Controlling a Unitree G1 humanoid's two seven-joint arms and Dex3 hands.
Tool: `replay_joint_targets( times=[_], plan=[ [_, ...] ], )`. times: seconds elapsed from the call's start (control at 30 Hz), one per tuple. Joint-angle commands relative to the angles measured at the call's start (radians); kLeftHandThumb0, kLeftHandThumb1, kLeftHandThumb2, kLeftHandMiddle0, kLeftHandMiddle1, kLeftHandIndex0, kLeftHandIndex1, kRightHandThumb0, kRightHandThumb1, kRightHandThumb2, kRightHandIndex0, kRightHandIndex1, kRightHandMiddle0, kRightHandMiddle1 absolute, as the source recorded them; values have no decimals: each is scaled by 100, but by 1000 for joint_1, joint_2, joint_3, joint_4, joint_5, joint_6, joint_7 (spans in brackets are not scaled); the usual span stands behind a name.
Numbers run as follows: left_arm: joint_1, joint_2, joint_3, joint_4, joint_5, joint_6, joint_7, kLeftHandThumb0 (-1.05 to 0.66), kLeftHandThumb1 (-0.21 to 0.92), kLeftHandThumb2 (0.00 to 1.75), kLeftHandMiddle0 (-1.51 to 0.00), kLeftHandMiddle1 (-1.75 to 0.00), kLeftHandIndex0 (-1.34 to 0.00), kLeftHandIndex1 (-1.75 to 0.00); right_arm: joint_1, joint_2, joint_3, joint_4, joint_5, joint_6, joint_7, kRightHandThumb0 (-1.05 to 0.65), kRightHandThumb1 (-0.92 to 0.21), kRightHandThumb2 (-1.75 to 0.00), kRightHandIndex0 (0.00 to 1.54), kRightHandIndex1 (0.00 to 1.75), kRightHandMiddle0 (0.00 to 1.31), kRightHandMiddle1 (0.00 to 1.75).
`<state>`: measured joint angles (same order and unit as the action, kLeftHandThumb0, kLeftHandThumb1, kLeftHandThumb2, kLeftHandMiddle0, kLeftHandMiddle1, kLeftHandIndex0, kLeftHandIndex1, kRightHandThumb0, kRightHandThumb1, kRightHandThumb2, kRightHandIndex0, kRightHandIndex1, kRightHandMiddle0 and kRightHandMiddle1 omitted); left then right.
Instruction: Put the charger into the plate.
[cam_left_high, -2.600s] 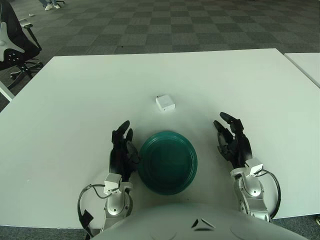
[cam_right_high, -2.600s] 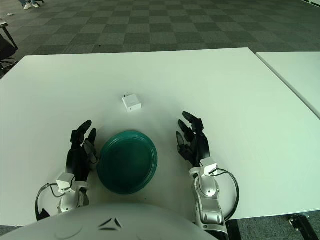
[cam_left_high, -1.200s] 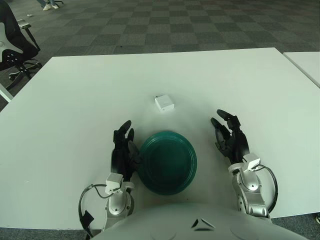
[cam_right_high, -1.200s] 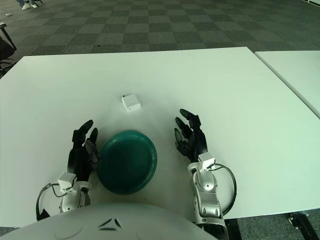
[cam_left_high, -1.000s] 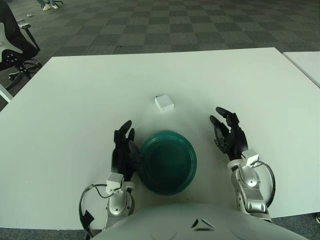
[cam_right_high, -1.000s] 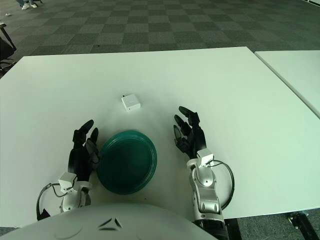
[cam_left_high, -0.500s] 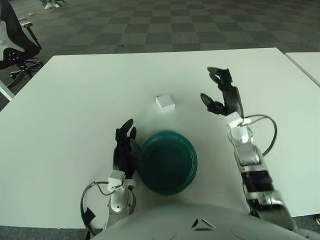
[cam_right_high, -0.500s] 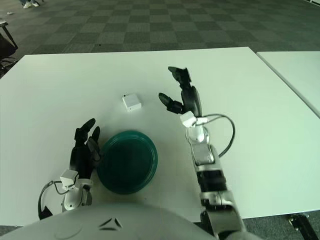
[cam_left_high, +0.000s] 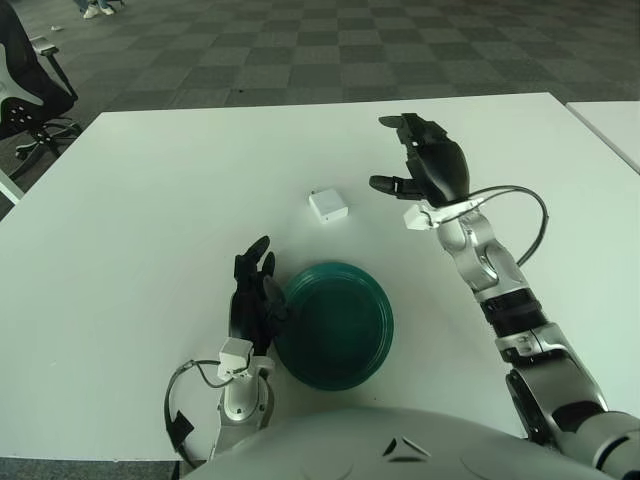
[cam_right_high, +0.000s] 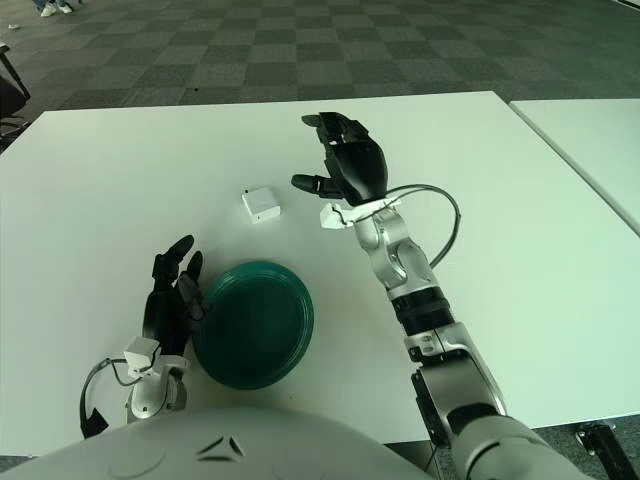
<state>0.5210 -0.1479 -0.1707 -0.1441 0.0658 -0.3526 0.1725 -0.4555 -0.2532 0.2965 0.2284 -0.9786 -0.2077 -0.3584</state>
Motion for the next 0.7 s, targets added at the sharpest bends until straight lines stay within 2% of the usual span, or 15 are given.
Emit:
replay_joint_targets(
  times=[0.0,0.3,0.67],
  plan=[
    [0,-22,-6,14,5,16,13,-82,92,101,-35,0,-1,-91,-44,0,50,46,-38,38,16,-80,-92,-57,38,0,0,80],
    [2,-25,-27,7,23,19,29,-82,92,101,-36,-1,-1,-91,-115,26,123,152,-18,68,46,-84,-92,-59,36,0,0,80],
    [3,-20,-47,-14,35,42,44,-81,92,101,-33,0,0,-89,-138,65,168,242,15,71,26,-86,-92,-61,37,1,0,82]
  ],
)
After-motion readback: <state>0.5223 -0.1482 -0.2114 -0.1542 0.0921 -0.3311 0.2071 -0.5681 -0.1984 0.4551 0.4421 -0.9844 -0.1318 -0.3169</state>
